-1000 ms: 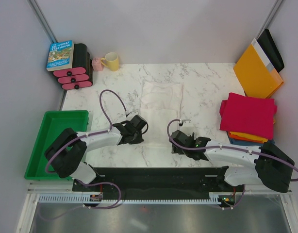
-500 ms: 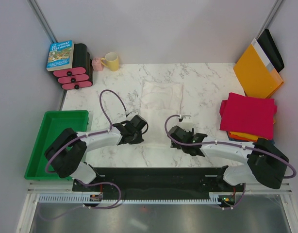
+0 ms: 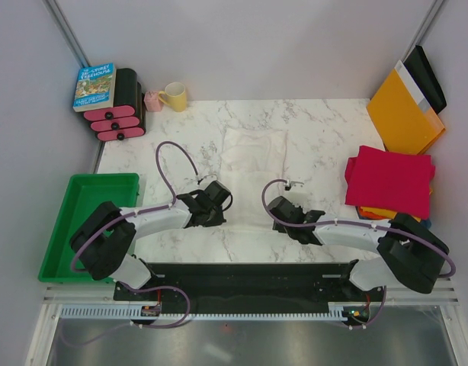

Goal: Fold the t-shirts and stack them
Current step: Grab one side of the 2/3 rectangular tshirt with both arms

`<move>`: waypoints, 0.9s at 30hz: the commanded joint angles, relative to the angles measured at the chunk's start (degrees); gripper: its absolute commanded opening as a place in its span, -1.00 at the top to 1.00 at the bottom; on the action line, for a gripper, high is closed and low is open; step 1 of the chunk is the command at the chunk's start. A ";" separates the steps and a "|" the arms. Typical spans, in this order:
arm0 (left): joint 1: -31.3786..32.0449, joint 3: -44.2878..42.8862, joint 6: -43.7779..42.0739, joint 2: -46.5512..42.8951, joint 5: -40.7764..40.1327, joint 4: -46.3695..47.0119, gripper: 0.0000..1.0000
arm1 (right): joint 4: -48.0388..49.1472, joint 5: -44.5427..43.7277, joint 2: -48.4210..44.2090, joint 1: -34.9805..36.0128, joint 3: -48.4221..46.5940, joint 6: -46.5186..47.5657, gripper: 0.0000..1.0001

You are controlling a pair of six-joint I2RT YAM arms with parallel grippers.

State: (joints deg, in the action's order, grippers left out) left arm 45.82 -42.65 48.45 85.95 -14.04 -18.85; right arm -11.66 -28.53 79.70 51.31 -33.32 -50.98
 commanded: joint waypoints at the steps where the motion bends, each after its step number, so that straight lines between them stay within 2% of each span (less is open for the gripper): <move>1: 0.14 1.61 1.83 -1.31 -0.63 -3.03 0.96 | -3.89 8.05 -1.64 0.19 5.81 -4.38 0.28; 4: 0.41 1.78 2.18 -1.40 -0.90 -2.95 0.96 | -4.51 8.67 -2.88 0.63 7.39 -5.62 0.38; 7: 0.76 1.79 2.70 -1.23 -1.16 -2.94 0.96 | -4.86 8.85 -2.89 0.72 7.83 -6.15 0.66; 8: 0.85 1.87 2.71 -0.96 -1.16 -2.86 0.96 | -4.95 9.02 -2.88 0.81 7.66 -6.23 0.90; 9: 0.93 1.87 2.88 -1.05 -1.25 -2.94 0.96 | -4.95 9.11 -2.88 0.72 7.66 -6.24 1.00; 16: 3.39 2.49 2.97 -4.29 -2.83 -3.73 0.96 | -7.84 5.17 -7.97 2.65 6.00 -5.62 1.00; 23: 12.08 5.64 7.80 -15.19 -5.38 -9.97 0.96 | -17.60 -0.29 -16.32 9.07 3.27 -8.17 1.00; 27: 14.90 6.79 10.70 -23.09 -5.91 -13.22 0.96 | -22.78 -3.80 -21.06 11.18 0.81 -9.22 1.00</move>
State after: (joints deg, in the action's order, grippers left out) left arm 58.57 -37.17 54.06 69.12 -16.60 -26.55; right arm -26.24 -26.59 62.83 60.95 -28.91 -58.37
